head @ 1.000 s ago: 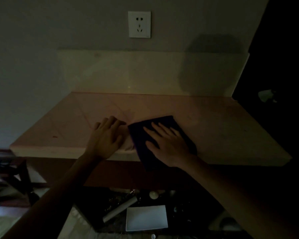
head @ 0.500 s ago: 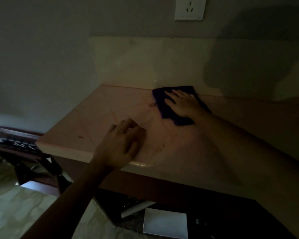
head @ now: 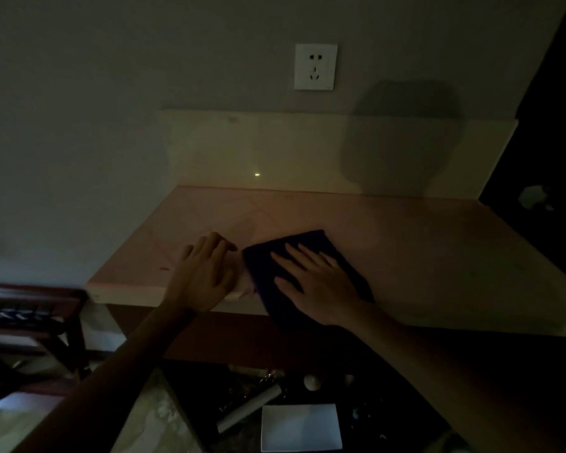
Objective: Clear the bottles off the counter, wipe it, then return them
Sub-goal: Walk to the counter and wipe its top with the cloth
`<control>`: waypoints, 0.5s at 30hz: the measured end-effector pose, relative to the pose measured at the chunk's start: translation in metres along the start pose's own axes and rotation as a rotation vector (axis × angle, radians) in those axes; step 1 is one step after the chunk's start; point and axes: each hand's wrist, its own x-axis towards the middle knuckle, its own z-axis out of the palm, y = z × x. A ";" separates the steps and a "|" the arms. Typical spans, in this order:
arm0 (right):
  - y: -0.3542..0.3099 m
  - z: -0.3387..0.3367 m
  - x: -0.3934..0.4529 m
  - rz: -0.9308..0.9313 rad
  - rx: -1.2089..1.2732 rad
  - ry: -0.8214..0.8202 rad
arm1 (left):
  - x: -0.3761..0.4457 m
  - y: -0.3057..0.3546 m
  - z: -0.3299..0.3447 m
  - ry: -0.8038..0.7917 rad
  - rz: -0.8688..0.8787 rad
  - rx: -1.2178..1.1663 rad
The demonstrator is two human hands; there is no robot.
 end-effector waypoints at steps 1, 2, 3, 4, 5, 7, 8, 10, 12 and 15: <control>0.001 0.000 0.005 0.013 0.002 -0.004 | -0.002 -0.013 -0.002 -0.011 0.008 0.014; 0.002 0.000 0.014 0.019 0.002 -0.010 | -0.003 -0.025 -0.005 -0.025 0.006 0.031; 0.004 0.000 0.025 0.021 -0.001 -0.018 | -0.003 -0.036 -0.006 -0.042 -0.003 0.047; 0.006 0.001 0.040 0.026 -0.009 -0.028 | -0.003 -0.045 -0.006 -0.061 -0.014 0.056; 0.010 0.001 0.058 0.038 -0.021 -0.039 | -0.003 -0.052 -0.006 -0.076 -0.025 0.053; 0.019 0.002 0.100 0.079 -0.040 -0.058 | -0.003 -0.061 -0.001 -0.079 -0.048 0.037; 0.023 0.003 0.124 0.098 -0.045 -0.065 | -0.004 -0.063 0.001 -0.069 -0.054 0.038; 0.029 0.008 0.172 0.122 -0.054 -0.072 | -0.004 -0.066 0.005 -0.051 -0.041 0.035; 0.031 0.012 0.215 0.130 -0.062 -0.063 | -0.005 -0.068 0.004 -0.044 -0.009 0.023; 0.029 0.012 0.254 0.145 -0.054 -0.043 | -0.005 -0.070 0.004 -0.035 0.005 0.001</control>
